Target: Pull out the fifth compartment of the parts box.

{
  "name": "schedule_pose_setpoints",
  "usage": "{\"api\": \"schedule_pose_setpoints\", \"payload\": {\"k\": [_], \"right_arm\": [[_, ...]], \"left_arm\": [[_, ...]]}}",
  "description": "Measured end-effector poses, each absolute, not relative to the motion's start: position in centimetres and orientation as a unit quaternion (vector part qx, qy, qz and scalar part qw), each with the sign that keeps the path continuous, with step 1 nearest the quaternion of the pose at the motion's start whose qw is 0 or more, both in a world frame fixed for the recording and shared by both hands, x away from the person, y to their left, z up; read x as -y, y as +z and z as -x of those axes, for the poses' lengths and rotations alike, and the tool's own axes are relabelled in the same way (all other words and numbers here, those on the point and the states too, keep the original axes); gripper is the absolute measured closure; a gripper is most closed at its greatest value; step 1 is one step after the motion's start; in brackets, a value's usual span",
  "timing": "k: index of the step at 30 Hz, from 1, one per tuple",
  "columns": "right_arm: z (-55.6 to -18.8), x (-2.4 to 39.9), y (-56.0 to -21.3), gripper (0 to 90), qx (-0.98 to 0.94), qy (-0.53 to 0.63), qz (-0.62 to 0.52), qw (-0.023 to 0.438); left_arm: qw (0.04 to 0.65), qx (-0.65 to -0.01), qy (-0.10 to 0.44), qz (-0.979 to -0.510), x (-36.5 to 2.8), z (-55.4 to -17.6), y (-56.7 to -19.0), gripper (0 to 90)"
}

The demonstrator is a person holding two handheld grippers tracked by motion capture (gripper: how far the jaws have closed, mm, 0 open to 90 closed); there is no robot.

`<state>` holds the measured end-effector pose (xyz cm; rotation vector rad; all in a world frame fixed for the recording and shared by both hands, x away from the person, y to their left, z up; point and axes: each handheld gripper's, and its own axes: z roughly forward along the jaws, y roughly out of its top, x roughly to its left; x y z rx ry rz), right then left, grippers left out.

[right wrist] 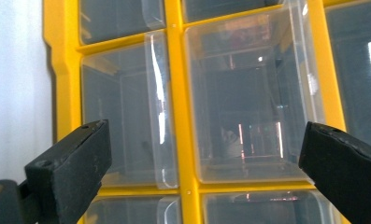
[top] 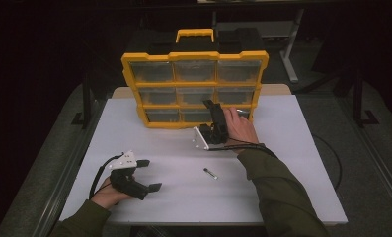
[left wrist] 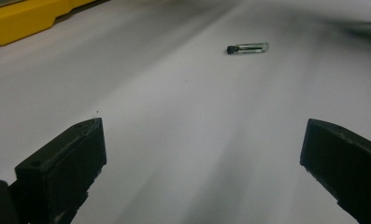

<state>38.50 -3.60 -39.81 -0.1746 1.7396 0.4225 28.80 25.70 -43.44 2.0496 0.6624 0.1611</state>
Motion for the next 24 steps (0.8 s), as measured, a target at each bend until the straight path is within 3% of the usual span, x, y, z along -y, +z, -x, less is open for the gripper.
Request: {"api": "schedule_pose_setpoints", "payload": {"k": [24], "right_arm": [[-39.4, 2.7, -37.9, 2.5, -0.743, 0.181, 0.083, 0.638]], "left_arm": [[0.472, -0.267, 0.067, -0.837, -25.7, -28.9, -43.4, 0.0]]}}
